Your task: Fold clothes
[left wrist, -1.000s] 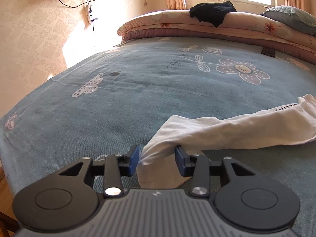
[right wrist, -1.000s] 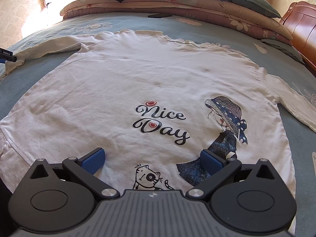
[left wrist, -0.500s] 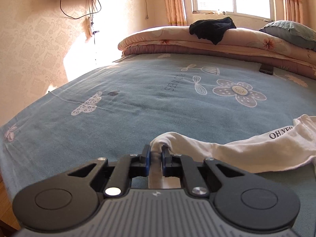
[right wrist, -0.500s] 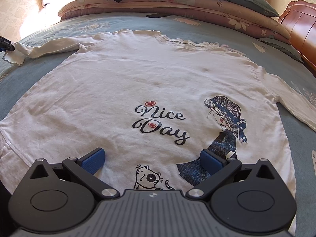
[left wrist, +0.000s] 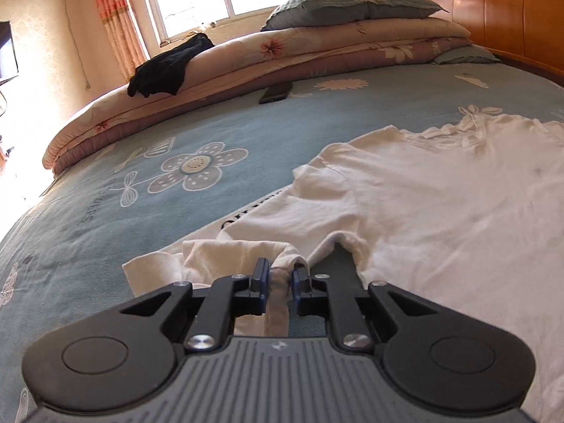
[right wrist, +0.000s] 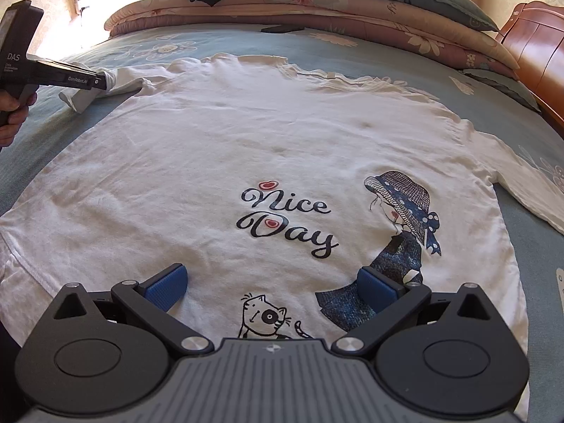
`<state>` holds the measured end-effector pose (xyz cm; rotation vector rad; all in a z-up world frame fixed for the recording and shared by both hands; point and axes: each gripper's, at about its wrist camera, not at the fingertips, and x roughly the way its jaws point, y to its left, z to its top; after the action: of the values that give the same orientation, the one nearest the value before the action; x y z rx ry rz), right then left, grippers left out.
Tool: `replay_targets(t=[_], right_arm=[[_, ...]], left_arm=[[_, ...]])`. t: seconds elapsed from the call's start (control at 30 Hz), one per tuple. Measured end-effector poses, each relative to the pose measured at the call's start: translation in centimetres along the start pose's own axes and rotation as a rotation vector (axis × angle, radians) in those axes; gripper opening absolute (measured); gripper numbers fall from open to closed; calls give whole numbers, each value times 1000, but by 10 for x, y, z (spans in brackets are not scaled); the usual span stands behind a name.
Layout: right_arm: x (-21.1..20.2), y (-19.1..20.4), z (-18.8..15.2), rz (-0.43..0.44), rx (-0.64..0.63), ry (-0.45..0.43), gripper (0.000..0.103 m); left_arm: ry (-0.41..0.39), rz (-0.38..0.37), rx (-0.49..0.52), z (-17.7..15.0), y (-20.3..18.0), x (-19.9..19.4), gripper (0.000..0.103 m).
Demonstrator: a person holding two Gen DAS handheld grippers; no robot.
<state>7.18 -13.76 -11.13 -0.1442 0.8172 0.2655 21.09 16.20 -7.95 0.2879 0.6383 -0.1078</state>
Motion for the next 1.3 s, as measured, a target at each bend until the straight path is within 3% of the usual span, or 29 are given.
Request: replay_targets(t=[0.1, 0.23, 0.3, 0.37, 0.47, 0.57, 0.73, 0.9, 1.03, 1.1, 1.17, 1.2, 1.23, 1.3], right_arm=[[0, 0, -1, 1, 0, -4, 103], [-1, 0, -1, 1, 0, -7, 103], [-1, 0, -1, 1, 0, -10, 103], [-1, 0, -1, 0, 0, -11, 103], [-1, 1, -1, -1, 1, -11, 103], [-1, 1, -2, -3, 2, -13, 103], [-1, 2, -1, -6, 4, -11, 103], [-1, 3, -3, -8, 3, -13, 103], [-1, 3, -4, -5, 1, -14, 103], [-2, 2, -4, -4, 1, -17, 103], [-2, 2, -5, -3, 0, -21, 103], [-2, 2, -5, -3, 0, -23, 103], [-2, 2, -5, -3, 0, -24, 103], [-2, 2, -5, -3, -1, -24, 103]], left_arm=[[25, -69, 26, -11, -16, -12, 19], [55, -83, 51, -29, -20, -33, 29], [75, -95, 43, -36, -15, -42, 36], [89, -111, 18, -42, -7, -50, 49], [97, -141, -27, -48, 2, -62, 52], [77, -124, -68, -50, 13, -72, 52], [46, -113, -253, -45, 48, -68, 54], [37, -156, -516, -54, 82, -42, 58], [94, -215, -580, -62, 84, -23, 55], [96, -235, -569, -62, 80, -23, 48], [92, -254, -553, -61, 76, -26, 27], [91, -260, -546, -61, 75, -27, 23], [88, -258, -541, -61, 74, -28, 10], [77, -248, -548, -60, 75, -31, 7]])
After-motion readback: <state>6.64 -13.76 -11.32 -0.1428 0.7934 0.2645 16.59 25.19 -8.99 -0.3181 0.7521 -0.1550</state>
